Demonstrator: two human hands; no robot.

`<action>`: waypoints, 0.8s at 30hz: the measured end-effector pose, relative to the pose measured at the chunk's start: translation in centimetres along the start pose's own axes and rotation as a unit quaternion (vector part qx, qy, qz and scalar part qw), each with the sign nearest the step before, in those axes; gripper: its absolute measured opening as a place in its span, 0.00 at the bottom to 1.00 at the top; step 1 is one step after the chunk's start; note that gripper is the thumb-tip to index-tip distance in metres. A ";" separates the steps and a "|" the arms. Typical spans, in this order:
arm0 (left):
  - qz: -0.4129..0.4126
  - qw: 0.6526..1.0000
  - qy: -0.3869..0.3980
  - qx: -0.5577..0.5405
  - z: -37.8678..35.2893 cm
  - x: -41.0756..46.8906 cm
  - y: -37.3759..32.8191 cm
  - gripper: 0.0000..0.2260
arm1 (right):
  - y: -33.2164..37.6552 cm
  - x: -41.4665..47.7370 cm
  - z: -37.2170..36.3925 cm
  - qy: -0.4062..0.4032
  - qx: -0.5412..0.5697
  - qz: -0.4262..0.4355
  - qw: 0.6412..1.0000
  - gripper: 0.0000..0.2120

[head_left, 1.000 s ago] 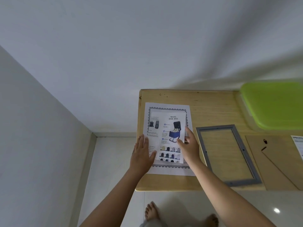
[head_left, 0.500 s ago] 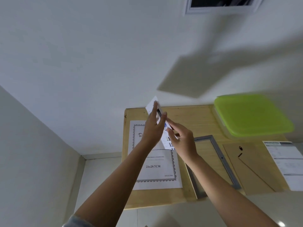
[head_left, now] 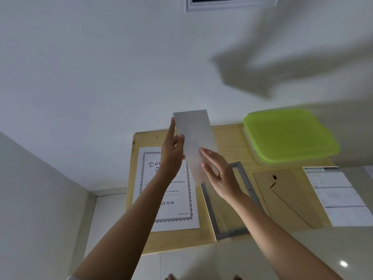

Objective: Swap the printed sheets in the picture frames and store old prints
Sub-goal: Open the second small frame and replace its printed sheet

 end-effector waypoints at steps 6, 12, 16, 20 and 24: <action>0.026 0.999 0.013 -0.013 -0.5 -0.8 1.3 0.25 | -6.0 0.7 3.7 -0.085 0.048 -0.233 0.968 0.21; 0.067 0.997 0.025 0.013 -1.7 -2.7 4.4 0.24 | -10.1 -1.4 5.7 -0.101 0.131 -0.362 0.917 0.16; 0.121 0.991 0.024 0.059 -3.2 -5.2 8.9 0.25 | -11.9 -4.4 7.5 -0.080 0.086 -0.378 0.918 0.16; 0.138 0.978 0.043 0.149 -5.0 -8.2 12.5 0.27 | -14.1 -7.3 9.1 -0.031 0.000 -0.389 0.921 0.18; 0.087 0.967 0.043 0.234 -6.1 -10.2 14.4 0.24 | -15.1 -9.2 10.2 0.013 -0.086 -0.366 0.926 0.20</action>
Point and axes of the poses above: each hand's wrist, its own x-axis towards the middle knuckle, its own z-axis out of the back of the hand, y = z × x, the point moved 8 cm from there along x, towards the middle knuckle, and after that the axes turned 8 degrees about -y, right-handed, at the moved point
